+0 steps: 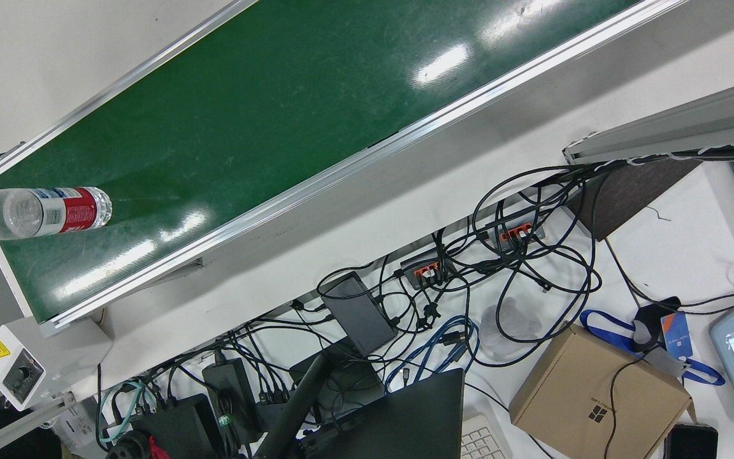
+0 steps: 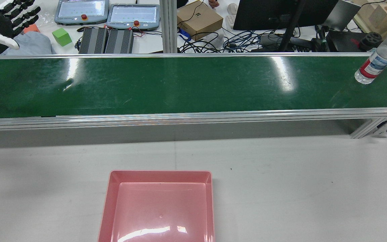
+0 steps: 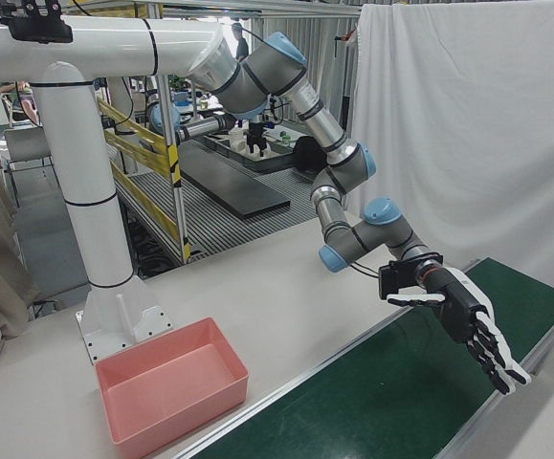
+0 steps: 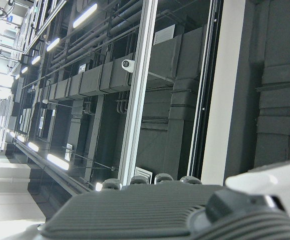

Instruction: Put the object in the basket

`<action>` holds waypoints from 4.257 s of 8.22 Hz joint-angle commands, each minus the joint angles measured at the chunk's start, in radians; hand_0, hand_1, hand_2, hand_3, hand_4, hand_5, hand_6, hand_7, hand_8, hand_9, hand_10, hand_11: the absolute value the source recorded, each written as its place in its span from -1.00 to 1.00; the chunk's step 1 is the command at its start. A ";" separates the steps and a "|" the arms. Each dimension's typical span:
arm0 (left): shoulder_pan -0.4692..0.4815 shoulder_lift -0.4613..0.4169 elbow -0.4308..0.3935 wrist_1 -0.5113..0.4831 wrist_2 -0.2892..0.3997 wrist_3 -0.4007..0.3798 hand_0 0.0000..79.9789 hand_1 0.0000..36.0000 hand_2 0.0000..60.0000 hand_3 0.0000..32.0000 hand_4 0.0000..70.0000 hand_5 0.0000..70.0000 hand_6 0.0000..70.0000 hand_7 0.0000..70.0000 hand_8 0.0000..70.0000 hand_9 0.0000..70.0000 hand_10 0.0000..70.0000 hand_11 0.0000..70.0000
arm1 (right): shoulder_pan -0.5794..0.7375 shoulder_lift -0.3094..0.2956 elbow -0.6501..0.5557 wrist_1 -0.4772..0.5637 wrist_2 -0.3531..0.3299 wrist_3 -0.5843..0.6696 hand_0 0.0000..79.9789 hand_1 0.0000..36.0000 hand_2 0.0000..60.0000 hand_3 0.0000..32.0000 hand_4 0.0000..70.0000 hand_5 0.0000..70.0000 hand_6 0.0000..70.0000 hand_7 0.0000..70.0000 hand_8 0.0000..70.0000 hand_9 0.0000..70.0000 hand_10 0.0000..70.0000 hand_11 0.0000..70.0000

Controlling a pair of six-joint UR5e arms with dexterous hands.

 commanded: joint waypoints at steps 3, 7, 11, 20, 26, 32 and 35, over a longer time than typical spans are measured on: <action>-0.002 0.000 -0.001 0.000 0.000 -0.001 0.49 -0.55 -1.00 -1.00 -0.93 -0.62 -0.92 -1.00 -0.84 -0.83 -0.96 -0.88 | 0.000 0.000 0.000 0.000 0.000 0.000 -1.00 -1.00 -1.00 -1.00 -1.00 -1.00 -1.00 -1.00 -1.00 -1.00 -1.00 -1.00; -0.002 0.000 -0.002 0.000 0.000 -0.004 0.49 -0.55 -1.00 -1.00 -0.93 -0.62 -0.92 -1.00 -0.85 -0.84 -0.96 -0.89 | 0.000 0.000 0.000 0.000 0.000 0.000 -1.00 -1.00 -1.00 -1.00 -1.00 -1.00 -1.00 -1.00 -1.00 -1.00 -1.00 -1.00; -0.004 0.000 -0.001 -0.003 0.000 -0.004 0.48 -0.57 -1.00 -0.99 -0.94 -0.63 -0.93 -1.00 -0.86 -0.86 -0.97 -0.90 | 0.000 0.000 0.000 0.000 0.000 0.000 -1.00 -1.00 -1.00 -1.00 -1.00 -1.00 -1.00 -1.00 -1.00 -1.00 -1.00 -1.00; -0.007 0.000 -0.002 -0.006 0.000 -0.007 0.50 -0.55 -1.00 -1.00 -0.85 -0.62 -0.89 -1.00 -0.79 -0.81 -0.93 -0.85 | 0.000 0.000 0.000 0.000 0.000 0.000 -1.00 -1.00 -1.00 -1.00 -1.00 -1.00 -1.00 -1.00 -1.00 -1.00 -1.00 -1.00; -0.007 0.009 -0.002 -0.007 0.000 -0.007 0.48 -0.57 -1.00 -1.00 -0.95 -0.63 -0.93 -1.00 -0.85 -0.84 -0.95 -0.87 | 0.000 0.000 0.000 0.000 0.000 0.000 -1.00 -1.00 -1.00 -1.00 -1.00 -1.00 -1.00 -1.00 -1.00 -1.00 -1.00 -1.00; -0.013 0.009 -0.004 -0.013 -0.002 -0.027 0.49 -0.54 -1.00 -1.00 -0.87 -0.61 -0.90 -1.00 -0.80 -0.81 -0.92 -0.84 | 0.000 0.000 0.000 0.000 0.000 0.000 -1.00 -1.00 -1.00 -1.00 -1.00 -1.00 -1.00 -1.00 -1.00 -1.00 -1.00 -1.00; -0.013 0.009 -0.004 -0.015 -0.002 -0.027 0.49 -0.56 -1.00 -1.00 -0.87 -0.61 -0.90 -1.00 -0.79 -0.81 -0.92 -0.84 | -0.001 0.000 0.000 0.000 0.000 0.000 -1.00 -1.00 -1.00 -1.00 -1.00 -1.00 -1.00 -1.00 -1.00 -1.00 -1.00 -1.00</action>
